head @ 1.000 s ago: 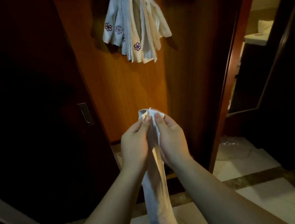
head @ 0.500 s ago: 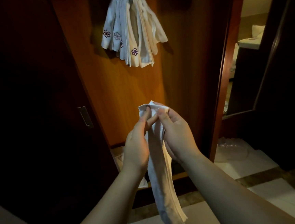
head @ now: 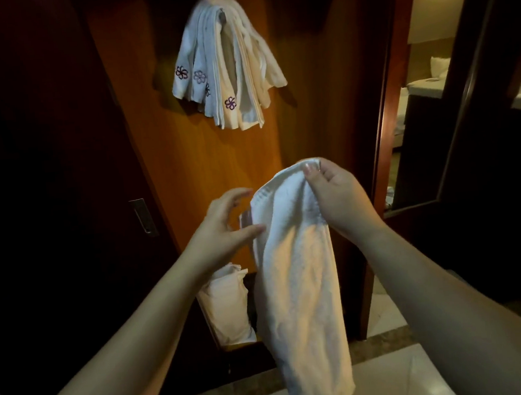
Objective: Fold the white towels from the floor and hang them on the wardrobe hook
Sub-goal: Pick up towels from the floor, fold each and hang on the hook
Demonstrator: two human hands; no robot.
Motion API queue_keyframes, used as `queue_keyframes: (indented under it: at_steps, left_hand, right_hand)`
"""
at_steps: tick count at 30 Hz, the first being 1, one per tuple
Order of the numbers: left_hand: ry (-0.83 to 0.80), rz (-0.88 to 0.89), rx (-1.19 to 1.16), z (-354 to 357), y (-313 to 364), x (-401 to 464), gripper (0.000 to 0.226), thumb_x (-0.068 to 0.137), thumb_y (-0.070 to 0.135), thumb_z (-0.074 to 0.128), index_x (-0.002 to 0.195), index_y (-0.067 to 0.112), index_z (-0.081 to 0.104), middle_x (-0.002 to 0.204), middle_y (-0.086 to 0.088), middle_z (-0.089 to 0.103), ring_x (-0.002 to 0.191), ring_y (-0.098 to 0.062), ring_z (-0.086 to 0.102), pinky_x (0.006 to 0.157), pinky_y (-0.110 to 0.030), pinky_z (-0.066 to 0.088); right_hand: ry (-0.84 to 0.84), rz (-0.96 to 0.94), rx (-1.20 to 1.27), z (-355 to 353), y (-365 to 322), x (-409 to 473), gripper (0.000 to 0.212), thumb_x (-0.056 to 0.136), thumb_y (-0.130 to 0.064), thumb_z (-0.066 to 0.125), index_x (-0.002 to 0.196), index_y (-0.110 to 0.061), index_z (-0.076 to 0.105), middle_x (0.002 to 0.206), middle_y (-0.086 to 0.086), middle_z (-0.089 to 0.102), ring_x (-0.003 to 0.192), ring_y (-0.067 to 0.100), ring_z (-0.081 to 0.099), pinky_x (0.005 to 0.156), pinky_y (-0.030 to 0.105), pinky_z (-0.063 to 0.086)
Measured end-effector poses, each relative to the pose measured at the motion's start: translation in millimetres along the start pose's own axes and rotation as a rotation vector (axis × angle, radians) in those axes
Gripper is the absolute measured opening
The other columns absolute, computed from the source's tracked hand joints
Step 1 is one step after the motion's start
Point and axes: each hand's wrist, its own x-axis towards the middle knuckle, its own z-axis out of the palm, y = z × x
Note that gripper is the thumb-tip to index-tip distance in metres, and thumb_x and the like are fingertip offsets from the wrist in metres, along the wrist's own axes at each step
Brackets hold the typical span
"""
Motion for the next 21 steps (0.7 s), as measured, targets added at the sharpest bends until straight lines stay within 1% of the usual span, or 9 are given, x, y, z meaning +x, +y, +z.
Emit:
queue_keyframes:
  at_steps: [2,4,6,9,12,14,16,19,21]
  left_hand:
    - [-0.042,0.049,-0.115,-6.3,8.4,4.3,0.049,0.071,0.054,0.076,0.11,0.069,0.05,0.128,0.026,0.055,0.121,0.002,0.05,0.087,-0.019,0.039]
    - [-0.086,0.081,-0.153,-7.4,14.8,7.9,0.035,0.068,0.056,0.073,0.1,0.062,0.061,0.108,0.028,0.064,0.102,0.006,0.059,0.082,-0.022,0.042]
    - [-0.175,0.063,-0.131,-4.5,19.6,8.7,0.025,0.068,0.058,0.072,0.093,0.055,0.067,0.098,0.026,0.068,0.089,0.004,0.062,0.078,-0.022,0.045]
    - [-0.243,0.048,-0.037,5.7,18.3,8.7,0.023,0.08,0.045,0.077,0.1,0.051,0.066,0.103,0.03,0.066,0.094,0.006,0.06,0.081,-0.025,0.044]
    - [-0.125,0.076,-0.095,14.4,18.0,8.0,0.034,0.085,0.032,0.077,0.107,0.047,0.056,0.111,0.021,0.062,0.099,0.003,0.059,0.081,-0.024,0.043]
    - [-0.113,0.057,-0.159,19.6,17.0,6.8,0.032,0.082,0.039,0.077,0.103,0.048,0.055,0.109,0.015,0.062,0.095,-0.002,0.061,0.075,-0.027,0.048]
    - [-0.164,0.016,-0.156,25.7,15.3,8.1,0.034,0.077,0.047,0.076,0.102,0.051,0.053,0.107,0.011,0.064,0.093,-0.009,0.064,0.074,-0.035,0.057]
    - [-0.238,-0.083,-0.03,30.2,7.3,18.3,0.04,0.082,0.041,0.078,0.109,0.043,0.049,0.113,0.012,0.063,0.101,-0.013,0.065,0.085,-0.04,0.059]
    - [-0.306,-0.148,0.02,28.3,-1.6,26.9,0.031,0.085,0.033,0.076,0.108,0.034,0.056,0.111,0.007,0.068,0.102,-0.018,0.066,0.091,-0.047,0.056]
  right_hand:
    - [-0.044,-0.002,0.005,-3.2,2.3,2.5,0.025,0.105,-0.04,0.044,0.1,-0.036,0.068,0.097,-0.013,0.073,0.091,0.001,0.068,0.082,0.028,0.054]
    - [-0.087,0.0,0.032,-3.8,3.9,3.0,0.026,0.104,-0.04,0.043,0.104,-0.033,0.068,0.103,-0.01,0.075,0.098,0.005,0.07,0.089,0.035,0.056]
    - [-0.094,-0.009,0.046,-4.9,4.4,3.2,0.026,0.103,-0.043,0.042,0.103,-0.034,0.066,0.103,-0.011,0.076,0.098,0.007,0.072,0.09,0.037,0.057]
    - [-0.078,-0.024,0.04,-10.2,6.1,6.2,0.027,0.103,-0.045,0.04,0.099,-0.04,0.066,0.103,-0.012,0.076,0.097,0.006,0.072,0.089,0.037,0.057]
    - [-0.047,-0.048,0.031,-17.7,9.1,11.2,0.027,0.104,-0.044,0.038,0.1,-0.039,0.065,0.102,-0.013,0.076,0.096,0.006,0.072,0.085,0.032,0.057]
    - [-0.01,-0.061,0.051,-23.1,11.7,15.1,0.027,0.106,-0.038,0.037,0.103,-0.033,0.063,0.101,-0.012,0.076,0.095,0.006,0.073,0.077,0.022,0.058]
    - [0.022,-0.068,0.054,-27.8,13.3,18.3,0.027,0.106,-0.038,0.036,0.104,-0.031,0.063,0.1,-0.012,0.076,0.093,0.006,0.073,0.075,0.017,0.058]
    - [0.055,-0.067,0.036,-34.0,16.5,23.8,0.027,0.104,-0.041,0.037,0.103,-0.032,0.063,0.1,-0.011,0.076,0.094,0.007,0.073,0.08,0.027,0.059]
    - [0.085,-0.067,0.001,-39.5,19.5,27.3,0.028,0.104,-0.043,0.037,0.103,-0.033,0.063,0.099,-0.01,0.076,0.094,0.006,0.072,0.084,0.032,0.057]
